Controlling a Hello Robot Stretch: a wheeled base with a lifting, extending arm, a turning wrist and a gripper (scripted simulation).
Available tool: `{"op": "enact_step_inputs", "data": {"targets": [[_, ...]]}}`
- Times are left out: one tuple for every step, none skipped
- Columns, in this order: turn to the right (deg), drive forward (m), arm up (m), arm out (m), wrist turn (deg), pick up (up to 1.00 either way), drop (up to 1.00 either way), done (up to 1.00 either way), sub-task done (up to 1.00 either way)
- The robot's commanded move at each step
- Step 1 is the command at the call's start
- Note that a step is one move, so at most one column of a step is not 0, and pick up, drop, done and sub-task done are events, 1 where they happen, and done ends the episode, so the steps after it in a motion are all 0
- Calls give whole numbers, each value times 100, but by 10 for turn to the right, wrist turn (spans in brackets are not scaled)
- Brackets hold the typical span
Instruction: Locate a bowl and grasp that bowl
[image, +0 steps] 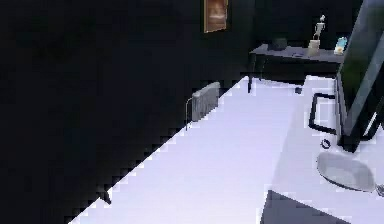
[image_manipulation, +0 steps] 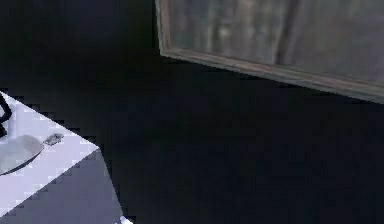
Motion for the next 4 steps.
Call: {"op": "enact_step_inputs", "data": {"targets": [[360, 0, 0, 0, 0, 0, 0, 0, 0], [0, 45, 0, 0, 0, 0, 0, 0, 0], [-450, 0, 0, 0, 0, 0, 0, 0, 0], [-270, 0, 0, 0, 0, 0, 0, 0, 0]]}}
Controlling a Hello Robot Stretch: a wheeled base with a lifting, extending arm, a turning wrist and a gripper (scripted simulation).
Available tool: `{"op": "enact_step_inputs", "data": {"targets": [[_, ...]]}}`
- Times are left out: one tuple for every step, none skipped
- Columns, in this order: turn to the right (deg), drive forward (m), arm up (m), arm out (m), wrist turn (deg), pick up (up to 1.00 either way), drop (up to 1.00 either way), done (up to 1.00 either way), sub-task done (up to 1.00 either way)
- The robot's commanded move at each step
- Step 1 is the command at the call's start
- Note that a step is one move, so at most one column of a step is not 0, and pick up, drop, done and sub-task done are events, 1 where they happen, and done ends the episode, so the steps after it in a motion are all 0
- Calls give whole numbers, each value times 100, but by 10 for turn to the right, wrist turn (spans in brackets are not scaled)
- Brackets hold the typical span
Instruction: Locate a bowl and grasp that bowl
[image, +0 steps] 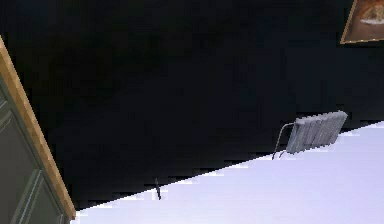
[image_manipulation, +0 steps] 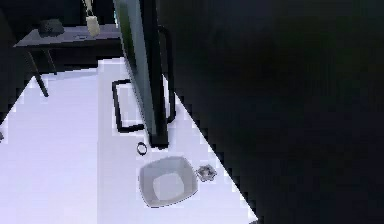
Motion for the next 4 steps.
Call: {"op": "enact_step_inputs", "data": {"targets": [[0, 0, 50, 0, 0, 0, 0, 0, 0], [0, 0, 38, 0, 0, 0, 0, 0, 0], [0, 0, 0, 12, 0, 0, 0, 0, 0], [0, 0, 0, 0, 450, 0, 0, 0, 0]]}}
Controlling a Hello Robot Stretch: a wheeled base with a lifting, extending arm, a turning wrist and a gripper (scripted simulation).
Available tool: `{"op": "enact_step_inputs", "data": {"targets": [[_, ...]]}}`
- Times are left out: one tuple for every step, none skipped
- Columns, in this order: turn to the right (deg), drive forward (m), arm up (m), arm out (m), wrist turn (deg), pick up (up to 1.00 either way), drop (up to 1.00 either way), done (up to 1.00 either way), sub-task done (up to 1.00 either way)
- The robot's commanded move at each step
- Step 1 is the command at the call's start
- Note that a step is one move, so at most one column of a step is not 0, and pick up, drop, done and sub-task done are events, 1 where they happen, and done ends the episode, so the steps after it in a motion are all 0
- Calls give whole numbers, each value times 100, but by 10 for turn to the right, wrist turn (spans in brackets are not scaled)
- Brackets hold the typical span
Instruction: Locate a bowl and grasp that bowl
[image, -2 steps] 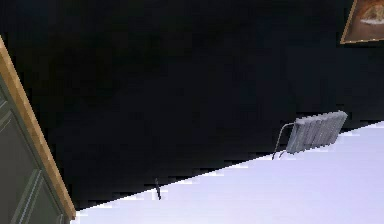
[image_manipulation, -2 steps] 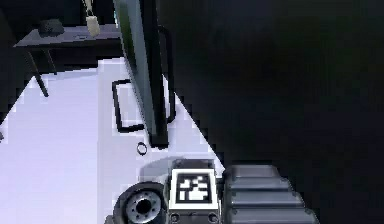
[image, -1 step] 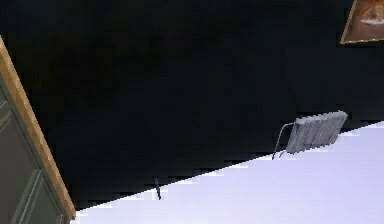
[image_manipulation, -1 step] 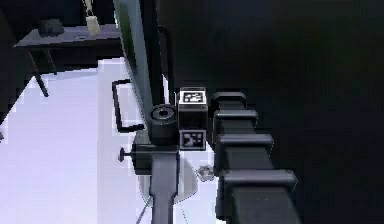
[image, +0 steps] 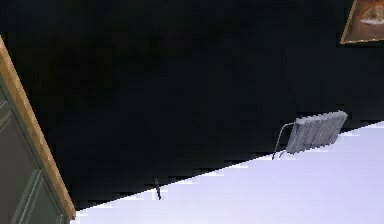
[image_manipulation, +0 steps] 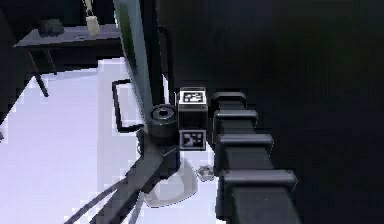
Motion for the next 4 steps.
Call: {"op": "enact_step_inputs", "data": {"targets": [[0, 0, 0, 0, 450, 0, 0, 0, 0], [0, 0, 0, 0, 450, 0, 0, 0, 0], [0, 0, 0, 0, 120, 0, 0, 0, 0], [0, 0, -30, 0, 0, 0, 0, 0, 0]]}}
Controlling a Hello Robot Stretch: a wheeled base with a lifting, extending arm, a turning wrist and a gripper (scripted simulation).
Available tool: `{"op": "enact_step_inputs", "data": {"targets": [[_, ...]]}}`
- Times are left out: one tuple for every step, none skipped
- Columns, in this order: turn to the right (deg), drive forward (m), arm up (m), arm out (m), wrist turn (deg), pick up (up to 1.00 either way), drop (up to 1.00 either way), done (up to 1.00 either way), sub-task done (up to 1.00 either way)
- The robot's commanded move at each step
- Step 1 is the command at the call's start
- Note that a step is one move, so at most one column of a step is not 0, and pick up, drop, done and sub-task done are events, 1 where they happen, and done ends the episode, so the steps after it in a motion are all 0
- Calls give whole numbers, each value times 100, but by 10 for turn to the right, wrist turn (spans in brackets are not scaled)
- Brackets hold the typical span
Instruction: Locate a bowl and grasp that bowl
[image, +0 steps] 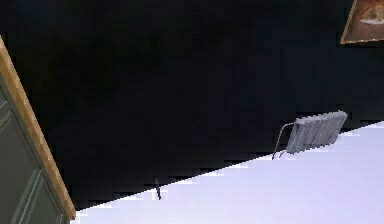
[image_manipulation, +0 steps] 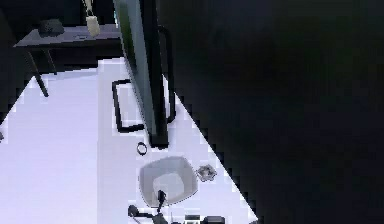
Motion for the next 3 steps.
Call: {"op": "enact_step_inputs", "data": {"targets": [[0, 0, 0, 0, 0, 100, 0, 0, 0], [0, 0, 10, 0, 0, 0, 0, 0, 0], [0, 0, 0, 0, 0, 0, 0, 100, 0]]}}
